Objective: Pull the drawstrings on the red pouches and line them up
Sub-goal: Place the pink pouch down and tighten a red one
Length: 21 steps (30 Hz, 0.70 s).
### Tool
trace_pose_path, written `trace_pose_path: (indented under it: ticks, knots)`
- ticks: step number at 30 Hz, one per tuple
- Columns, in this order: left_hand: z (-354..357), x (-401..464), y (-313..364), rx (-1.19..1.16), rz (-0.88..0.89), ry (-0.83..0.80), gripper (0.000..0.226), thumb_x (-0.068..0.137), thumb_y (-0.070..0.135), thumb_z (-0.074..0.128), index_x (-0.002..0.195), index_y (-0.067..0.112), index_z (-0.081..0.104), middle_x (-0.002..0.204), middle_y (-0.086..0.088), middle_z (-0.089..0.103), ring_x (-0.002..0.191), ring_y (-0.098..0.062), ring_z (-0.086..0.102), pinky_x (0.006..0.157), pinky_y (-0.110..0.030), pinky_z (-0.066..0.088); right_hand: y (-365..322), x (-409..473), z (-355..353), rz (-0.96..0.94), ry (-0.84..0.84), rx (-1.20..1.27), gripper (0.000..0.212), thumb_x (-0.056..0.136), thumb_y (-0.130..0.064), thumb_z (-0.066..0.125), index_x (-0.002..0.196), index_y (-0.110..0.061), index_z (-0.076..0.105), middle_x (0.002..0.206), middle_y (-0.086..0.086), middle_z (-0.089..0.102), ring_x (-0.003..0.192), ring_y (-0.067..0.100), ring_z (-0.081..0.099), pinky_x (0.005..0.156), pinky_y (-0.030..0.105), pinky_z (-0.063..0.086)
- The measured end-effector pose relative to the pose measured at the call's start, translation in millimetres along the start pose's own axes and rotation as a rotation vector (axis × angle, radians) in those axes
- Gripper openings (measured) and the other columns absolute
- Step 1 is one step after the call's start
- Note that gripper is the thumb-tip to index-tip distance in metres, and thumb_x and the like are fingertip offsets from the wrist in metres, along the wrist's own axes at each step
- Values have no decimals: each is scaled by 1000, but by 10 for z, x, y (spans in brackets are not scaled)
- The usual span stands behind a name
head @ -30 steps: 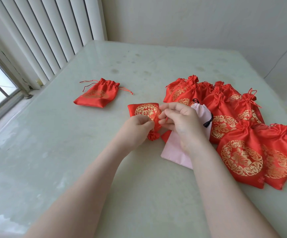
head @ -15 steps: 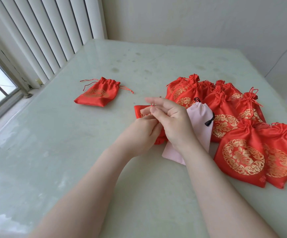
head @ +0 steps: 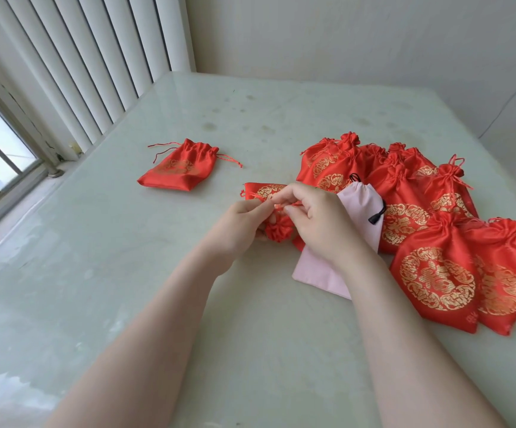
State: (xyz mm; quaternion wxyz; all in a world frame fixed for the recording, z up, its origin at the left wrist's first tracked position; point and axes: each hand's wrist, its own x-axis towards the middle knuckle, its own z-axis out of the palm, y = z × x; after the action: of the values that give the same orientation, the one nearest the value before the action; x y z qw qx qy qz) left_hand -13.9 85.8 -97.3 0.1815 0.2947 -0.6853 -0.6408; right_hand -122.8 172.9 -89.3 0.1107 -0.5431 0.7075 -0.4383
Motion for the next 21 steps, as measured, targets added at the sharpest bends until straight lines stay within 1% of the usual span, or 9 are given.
trace_pose_path:
  ticks: [2,4,6,9,11,13,17,19,21]
  knots:
    - [2,5,6,-26,-9,11,35,98,21,43,65,12,52,69,-3,53,66,-13,52,65,-22,46,-8,5,-25,36,8,-6,27,84,9,46,91,-8,67,80,-8,63,82,12,62,76,19,47]
    - [7,1,13,-49,-15,18,36,97,21,45,63,13,54,64,0,55,66,-15,50,68,-27,44,-16,3,-36,79,37,-9,29,82,2,44,84,-18,65,67,-15,57,70,14,59,68,30,46]
    - [7,-5,15,-66,-16,16,37,97,22,46,63,13,56,62,1,55,69,-18,49,71,-31,43,-16,-2,-43,88,56,-28,26,81,-5,46,79,-27,60,57,-11,54,56,10,51,58,32,42]
    - [-11,3,6,-51,-15,6,32,97,24,46,72,12,62,73,-6,58,76,-22,50,74,-33,42,-31,-22,-35,71,9,63,13,81,-11,61,86,-22,60,68,-5,63,58,3,53,61,26,43]
    - [-28,12,-3,-39,-21,18,30,96,27,47,77,12,65,76,-9,57,73,-20,49,68,-30,42,-51,-24,-24,85,-5,89,21,79,-12,69,96,-22,62,79,-10,64,69,0,57,64,14,42]
    - [-45,12,-7,-32,-32,14,33,95,30,49,81,6,66,76,-12,56,72,-22,47,66,-28,40,-66,-17,-19,111,4,117,27,78,-10,71,102,-21,64,78,-14,62,60,-8,54,60,8,38]
    - [-47,0,-6,-33,-44,-17,34,95,29,50,91,-1,64,85,-17,60,80,-25,53,77,-37,43,-35,3,-3,144,3,147,22,77,-7,71,91,-24,68,77,-14,64,61,-8,55,58,9,36]
    - [-37,1,-2,-49,-43,-13,23,93,22,51,86,3,62,83,-15,60,76,-22,56,75,-33,45,-15,13,9,151,12,148,22,78,-5,70,91,-21,69,79,-13,65,73,-4,59,62,8,38]
    - [-22,-4,7,-76,-32,-21,18,93,9,48,79,8,60,78,-10,57,72,-19,55,74,-31,46,-12,15,-2,155,34,148,20,79,-3,68,90,-20,69,78,-14,64,73,-5,58,65,7,39]
